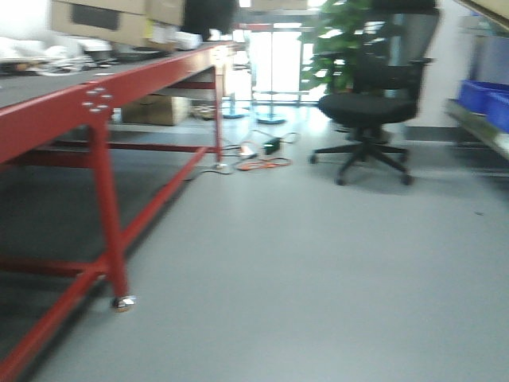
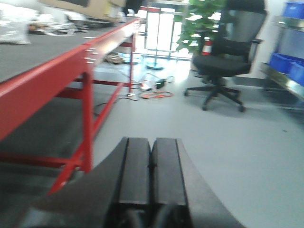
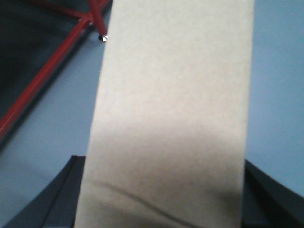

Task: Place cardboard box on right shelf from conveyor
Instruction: 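Drive to the steel shelf rack carrying the box in the right gripper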

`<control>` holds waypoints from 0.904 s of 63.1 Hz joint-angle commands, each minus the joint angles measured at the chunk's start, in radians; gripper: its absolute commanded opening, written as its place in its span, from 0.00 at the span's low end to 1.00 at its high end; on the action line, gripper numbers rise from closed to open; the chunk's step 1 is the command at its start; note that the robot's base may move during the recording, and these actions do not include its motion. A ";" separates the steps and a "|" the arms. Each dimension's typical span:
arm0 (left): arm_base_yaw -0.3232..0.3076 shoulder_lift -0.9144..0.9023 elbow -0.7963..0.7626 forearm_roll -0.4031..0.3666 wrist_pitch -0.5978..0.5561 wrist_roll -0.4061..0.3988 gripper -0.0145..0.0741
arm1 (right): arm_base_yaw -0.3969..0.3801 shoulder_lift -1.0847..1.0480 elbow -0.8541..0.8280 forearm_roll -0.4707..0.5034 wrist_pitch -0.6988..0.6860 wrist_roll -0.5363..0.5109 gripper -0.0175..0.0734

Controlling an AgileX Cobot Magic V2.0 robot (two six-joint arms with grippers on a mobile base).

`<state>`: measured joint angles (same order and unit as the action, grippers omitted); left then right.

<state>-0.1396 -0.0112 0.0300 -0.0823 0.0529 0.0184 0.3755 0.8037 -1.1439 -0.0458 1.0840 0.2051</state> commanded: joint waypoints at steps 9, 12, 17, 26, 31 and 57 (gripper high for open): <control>0.001 -0.013 -0.003 -0.009 -0.092 -0.007 0.03 | -0.003 -0.002 -0.027 -0.010 -0.074 -0.003 0.39; 0.001 -0.013 -0.003 -0.009 -0.092 -0.007 0.03 | -0.003 -0.002 -0.027 -0.010 -0.074 -0.003 0.39; 0.001 -0.013 -0.003 -0.009 -0.092 -0.007 0.03 | -0.003 -0.002 -0.027 -0.010 -0.074 -0.003 0.39; 0.001 -0.013 -0.003 -0.009 -0.092 -0.007 0.03 | -0.003 -0.002 -0.027 -0.010 -0.074 -0.003 0.39; 0.001 -0.013 -0.003 -0.009 -0.092 -0.007 0.03 | -0.003 -0.002 -0.027 -0.010 -0.074 -0.003 0.39; 0.001 -0.013 -0.003 -0.009 -0.092 -0.007 0.03 | -0.003 -0.002 -0.027 -0.010 -0.073 -0.003 0.39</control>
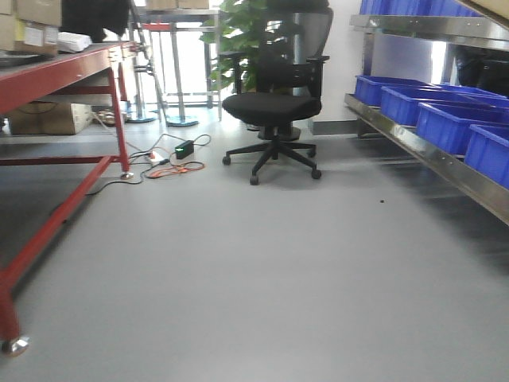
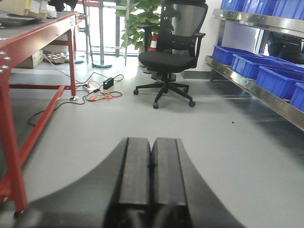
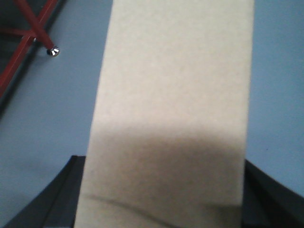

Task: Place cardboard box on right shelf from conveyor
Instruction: 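Drive to the steel shelf rack carrying the box in the right gripper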

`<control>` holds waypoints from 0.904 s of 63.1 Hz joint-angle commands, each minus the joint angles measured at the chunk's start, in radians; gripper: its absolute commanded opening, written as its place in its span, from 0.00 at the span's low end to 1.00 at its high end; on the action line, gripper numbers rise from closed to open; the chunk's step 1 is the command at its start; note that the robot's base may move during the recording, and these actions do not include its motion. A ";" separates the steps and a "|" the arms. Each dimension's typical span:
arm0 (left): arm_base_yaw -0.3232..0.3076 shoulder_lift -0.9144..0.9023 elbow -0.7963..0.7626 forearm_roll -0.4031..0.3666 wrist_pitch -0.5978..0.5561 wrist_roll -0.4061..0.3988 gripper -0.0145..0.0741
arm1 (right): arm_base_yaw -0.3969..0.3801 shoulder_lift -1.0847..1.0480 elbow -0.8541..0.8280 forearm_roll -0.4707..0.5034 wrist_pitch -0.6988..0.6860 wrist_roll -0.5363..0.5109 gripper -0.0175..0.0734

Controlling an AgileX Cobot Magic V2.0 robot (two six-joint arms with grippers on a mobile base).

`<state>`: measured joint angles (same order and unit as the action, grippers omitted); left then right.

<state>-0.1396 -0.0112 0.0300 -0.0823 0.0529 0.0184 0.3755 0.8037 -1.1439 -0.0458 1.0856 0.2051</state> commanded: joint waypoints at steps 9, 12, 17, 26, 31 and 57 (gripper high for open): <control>0.001 -0.013 -0.003 -0.009 -0.092 -0.007 0.03 | -0.003 -0.002 -0.027 -0.010 -0.074 -0.003 0.39; 0.001 -0.013 -0.003 -0.009 -0.092 -0.007 0.03 | -0.003 -0.002 -0.027 -0.010 -0.074 -0.003 0.39; 0.001 -0.013 -0.003 -0.009 -0.092 -0.007 0.03 | -0.003 -0.002 -0.027 -0.010 -0.074 -0.003 0.39; 0.001 -0.013 -0.003 -0.009 -0.092 -0.007 0.03 | -0.003 -0.002 -0.027 -0.010 -0.074 -0.003 0.39; 0.001 -0.013 -0.003 -0.009 -0.092 -0.007 0.03 | -0.003 -0.002 -0.027 -0.010 -0.074 -0.003 0.39; 0.001 -0.013 -0.003 -0.009 -0.092 -0.007 0.03 | -0.003 -0.002 -0.027 -0.013 -0.074 -0.003 0.39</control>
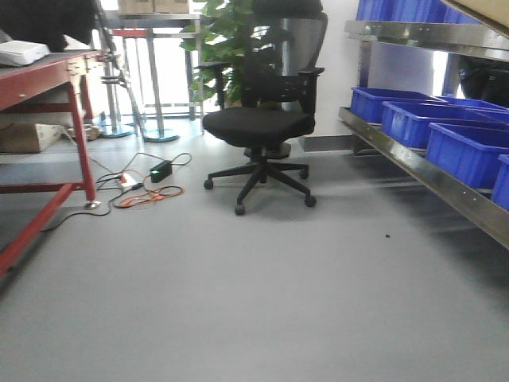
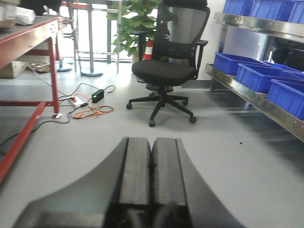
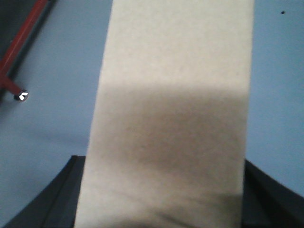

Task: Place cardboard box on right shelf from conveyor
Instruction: 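Drive to the steel shelf rack carrying the box in the right gripper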

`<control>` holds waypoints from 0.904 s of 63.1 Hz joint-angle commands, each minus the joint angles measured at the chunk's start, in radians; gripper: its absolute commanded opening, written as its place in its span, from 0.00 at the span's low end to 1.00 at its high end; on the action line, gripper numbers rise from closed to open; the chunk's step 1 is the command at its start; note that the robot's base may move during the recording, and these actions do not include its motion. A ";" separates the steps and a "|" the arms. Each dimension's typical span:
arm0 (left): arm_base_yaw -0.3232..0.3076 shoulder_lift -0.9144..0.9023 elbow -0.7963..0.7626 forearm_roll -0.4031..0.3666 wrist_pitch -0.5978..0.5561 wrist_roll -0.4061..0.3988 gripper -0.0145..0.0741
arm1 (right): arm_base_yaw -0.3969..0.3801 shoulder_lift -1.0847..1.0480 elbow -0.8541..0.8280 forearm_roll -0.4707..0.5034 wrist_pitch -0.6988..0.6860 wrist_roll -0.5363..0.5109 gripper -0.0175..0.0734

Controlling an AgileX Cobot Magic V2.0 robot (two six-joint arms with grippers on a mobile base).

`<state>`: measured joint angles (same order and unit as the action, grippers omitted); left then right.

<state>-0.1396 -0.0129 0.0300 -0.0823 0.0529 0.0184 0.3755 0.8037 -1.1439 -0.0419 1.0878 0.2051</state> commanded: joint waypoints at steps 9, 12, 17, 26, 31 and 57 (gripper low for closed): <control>0.001 -0.011 -0.003 -0.009 -0.092 -0.007 0.03 | -0.003 -0.002 -0.027 -0.018 -0.075 -0.003 0.39; 0.001 -0.011 -0.003 -0.009 -0.092 -0.007 0.03 | -0.003 -0.002 -0.027 -0.018 -0.075 -0.003 0.39; 0.001 -0.011 -0.003 -0.009 -0.092 -0.007 0.03 | -0.003 -0.002 -0.027 -0.018 -0.075 -0.003 0.39; 0.001 -0.011 -0.003 -0.009 -0.092 -0.007 0.03 | -0.003 -0.002 -0.027 -0.018 -0.075 -0.003 0.39; 0.001 -0.011 -0.003 -0.009 -0.092 -0.007 0.03 | -0.003 -0.002 -0.027 -0.018 -0.075 -0.003 0.39; 0.001 -0.011 -0.003 -0.009 -0.092 -0.007 0.03 | -0.003 -0.002 -0.027 -0.018 -0.072 -0.003 0.39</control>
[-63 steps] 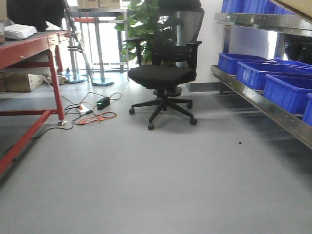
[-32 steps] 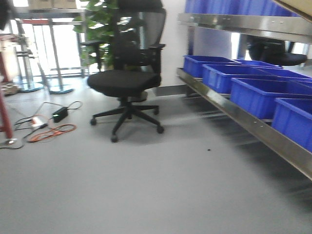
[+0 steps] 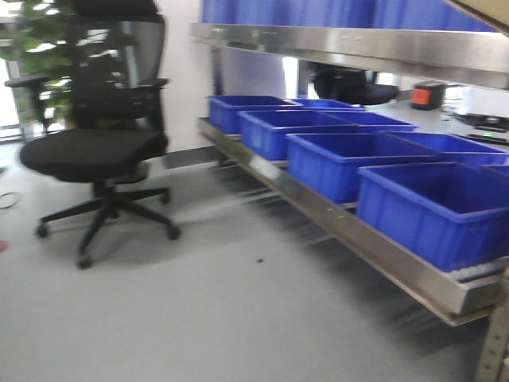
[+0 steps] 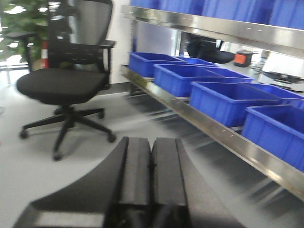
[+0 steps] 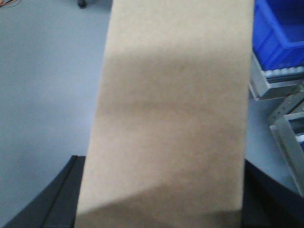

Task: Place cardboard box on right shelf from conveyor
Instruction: 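Drive to the steel shelf rack carrying the box in the right gripper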

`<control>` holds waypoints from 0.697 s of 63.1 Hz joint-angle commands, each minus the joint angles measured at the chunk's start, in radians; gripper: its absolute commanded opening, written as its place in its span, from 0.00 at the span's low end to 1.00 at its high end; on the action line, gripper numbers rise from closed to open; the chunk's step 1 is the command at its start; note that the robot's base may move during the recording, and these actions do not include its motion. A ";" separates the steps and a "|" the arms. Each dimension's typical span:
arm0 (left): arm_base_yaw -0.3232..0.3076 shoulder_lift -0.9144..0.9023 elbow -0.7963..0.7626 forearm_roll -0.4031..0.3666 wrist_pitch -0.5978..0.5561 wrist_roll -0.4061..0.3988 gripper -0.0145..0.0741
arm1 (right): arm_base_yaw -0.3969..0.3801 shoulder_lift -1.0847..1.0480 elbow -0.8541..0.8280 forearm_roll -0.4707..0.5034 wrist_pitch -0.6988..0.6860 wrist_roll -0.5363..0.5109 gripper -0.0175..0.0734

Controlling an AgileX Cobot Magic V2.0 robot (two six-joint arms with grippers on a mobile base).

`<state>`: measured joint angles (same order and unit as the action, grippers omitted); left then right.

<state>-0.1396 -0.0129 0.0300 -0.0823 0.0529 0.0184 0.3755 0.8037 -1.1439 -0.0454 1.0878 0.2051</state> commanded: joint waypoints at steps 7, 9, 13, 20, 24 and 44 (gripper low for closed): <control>0.001 -0.011 -0.003 -0.009 -0.092 -0.007 0.03 | -0.003 -0.003 -0.027 -0.014 -0.066 -0.003 0.39; 0.001 -0.011 -0.003 -0.009 -0.092 -0.007 0.03 | -0.003 -0.003 -0.027 -0.014 -0.066 -0.003 0.39; 0.001 -0.011 -0.003 -0.009 -0.092 -0.007 0.03 | -0.003 -0.003 -0.027 -0.014 -0.066 -0.003 0.39; 0.001 -0.011 -0.003 -0.009 -0.092 -0.007 0.03 | -0.003 -0.003 -0.027 -0.014 -0.066 -0.003 0.39; 0.001 -0.011 -0.003 -0.009 -0.092 -0.007 0.03 | -0.003 -0.003 -0.027 -0.014 -0.066 -0.003 0.39; 0.001 -0.011 -0.003 -0.009 -0.092 -0.007 0.03 | -0.003 -0.003 -0.027 -0.014 -0.066 -0.003 0.39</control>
<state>-0.1396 -0.0129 0.0300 -0.0823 0.0529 0.0184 0.3755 0.8037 -1.1439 -0.0454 1.0900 0.2051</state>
